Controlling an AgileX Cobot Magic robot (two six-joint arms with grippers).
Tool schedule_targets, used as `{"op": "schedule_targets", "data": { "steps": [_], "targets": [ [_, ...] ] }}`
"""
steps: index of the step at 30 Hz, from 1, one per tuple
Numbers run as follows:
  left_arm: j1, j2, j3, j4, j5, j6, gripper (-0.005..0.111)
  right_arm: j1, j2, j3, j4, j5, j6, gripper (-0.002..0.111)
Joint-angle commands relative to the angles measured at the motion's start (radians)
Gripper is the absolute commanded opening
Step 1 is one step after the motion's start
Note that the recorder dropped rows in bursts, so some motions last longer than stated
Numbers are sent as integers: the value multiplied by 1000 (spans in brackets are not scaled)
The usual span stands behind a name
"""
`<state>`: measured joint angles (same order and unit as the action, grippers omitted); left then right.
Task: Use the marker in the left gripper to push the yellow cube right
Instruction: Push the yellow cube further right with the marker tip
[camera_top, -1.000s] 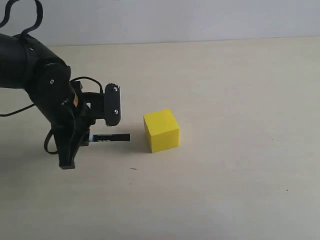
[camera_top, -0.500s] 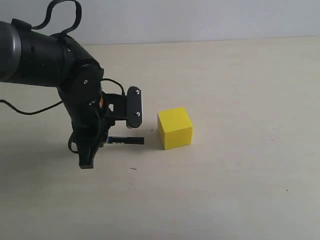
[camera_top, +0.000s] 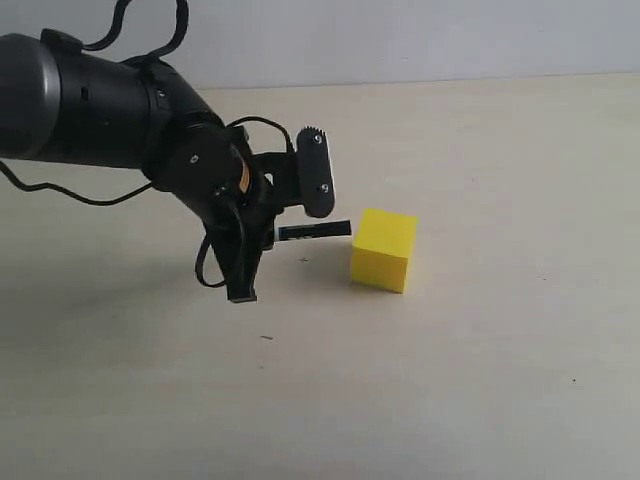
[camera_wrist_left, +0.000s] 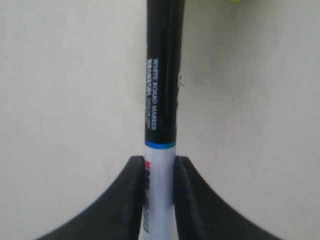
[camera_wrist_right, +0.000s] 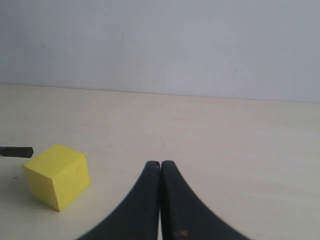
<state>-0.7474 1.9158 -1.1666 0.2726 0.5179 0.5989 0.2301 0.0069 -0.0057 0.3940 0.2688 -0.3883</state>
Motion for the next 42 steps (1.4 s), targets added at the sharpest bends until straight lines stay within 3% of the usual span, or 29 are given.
{"op": "schedule_targets", "data": {
  "steps": [1,7,12,18,24,29,34,38,42],
  "targets": [
    [22,-1,-16,13,135,-9,0,-5,-7,6,-1,-4,-3,0],
    [48,1,-16,5,142,-19,0,-5,-7,6,-1,-4,-3,0],
    [5,59,-77,1,133,-28,0,-5,-7,6,-1,-4,-3,0],
    [-94,107,-146,-14,160,-28,0,-5,-7,6,-1,-4,-3,0],
    [-76,107,-146,25,262,-55,0,-5,-7,6,-1,-4,-3,0],
    [-63,124,-146,21,219,-80,0,-5,-7,6,-1,-4,-3,0],
    [-130,157,-189,-10,106,-80,0,-5,-7,6,-1,-4,-3,0],
    [-171,186,-242,-10,138,-80,0,-5,-7,6,-1,-4,-3,0],
    [-164,189,-248,6,205,-85,0,-5,-7,6,-1,-4,-3,0]
  ]
}}
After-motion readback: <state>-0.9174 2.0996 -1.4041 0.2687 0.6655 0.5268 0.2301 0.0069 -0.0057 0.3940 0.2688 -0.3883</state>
